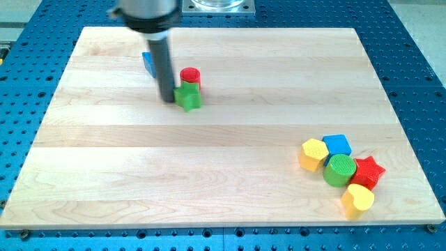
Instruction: Slide the red circle above the hexagon
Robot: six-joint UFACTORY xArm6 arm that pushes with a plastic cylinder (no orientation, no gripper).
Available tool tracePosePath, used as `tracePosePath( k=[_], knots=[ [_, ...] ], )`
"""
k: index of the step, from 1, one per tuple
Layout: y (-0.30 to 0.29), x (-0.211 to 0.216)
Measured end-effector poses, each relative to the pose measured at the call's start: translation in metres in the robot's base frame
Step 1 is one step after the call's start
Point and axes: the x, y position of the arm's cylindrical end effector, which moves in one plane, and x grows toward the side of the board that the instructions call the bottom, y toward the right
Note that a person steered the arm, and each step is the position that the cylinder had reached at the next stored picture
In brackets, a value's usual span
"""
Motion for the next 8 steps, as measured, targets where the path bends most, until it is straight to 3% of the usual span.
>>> tracePosePath(
  k=[1,2,3,4,5,6,7,8],
  knots=[
    [0.126,0.049],
    [0.196,0.072],
    [0.214,0.073],
    [0.188,0.065],
    [0.043,0.064],
    [-0.083,0.02],
    [-0.047,-0.043],
    [0.068,-0.034]
  ],
)
